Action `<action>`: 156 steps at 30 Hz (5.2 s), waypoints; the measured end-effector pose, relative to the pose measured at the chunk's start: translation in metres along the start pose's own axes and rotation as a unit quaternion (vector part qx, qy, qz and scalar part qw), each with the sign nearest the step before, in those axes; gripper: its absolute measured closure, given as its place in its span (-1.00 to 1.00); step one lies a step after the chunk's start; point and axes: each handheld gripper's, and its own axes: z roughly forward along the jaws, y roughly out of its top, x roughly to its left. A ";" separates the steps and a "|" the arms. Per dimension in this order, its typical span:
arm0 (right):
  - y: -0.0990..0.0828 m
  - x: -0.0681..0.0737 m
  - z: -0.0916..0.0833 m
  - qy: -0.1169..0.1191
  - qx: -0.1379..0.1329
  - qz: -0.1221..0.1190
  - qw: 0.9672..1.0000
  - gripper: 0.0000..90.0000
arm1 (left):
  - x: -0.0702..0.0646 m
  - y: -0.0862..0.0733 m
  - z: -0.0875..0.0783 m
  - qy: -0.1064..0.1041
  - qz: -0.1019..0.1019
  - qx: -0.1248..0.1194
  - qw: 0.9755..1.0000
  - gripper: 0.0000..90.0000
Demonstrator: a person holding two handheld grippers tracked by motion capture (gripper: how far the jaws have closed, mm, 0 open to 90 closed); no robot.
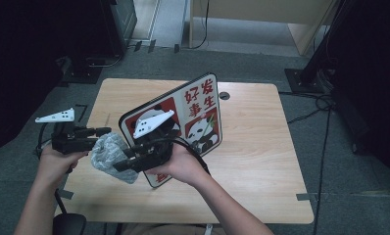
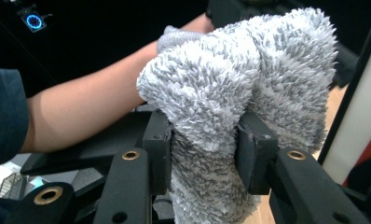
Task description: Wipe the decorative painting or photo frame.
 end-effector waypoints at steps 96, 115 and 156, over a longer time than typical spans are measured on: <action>-0.070 -0.026 -0.012 -0.018 0.013 0.064 0.998 0.38 | -0.006 0.000 0.008 -0.010 0.016 0.013 1.000 0.12; -0.094 -0.029 -0.005 -0.021 0.025 0.075 0.997 0.38 | -0.019 0.006 0.013 -0.024 0.033 0.021 0.999 0.14; -0.151 -0.042 0.009 0.001 0.050 0.102 0.994 0.38 | -0.049 0.013 0.048 -0.064 0.043 0.036 0.996 0.53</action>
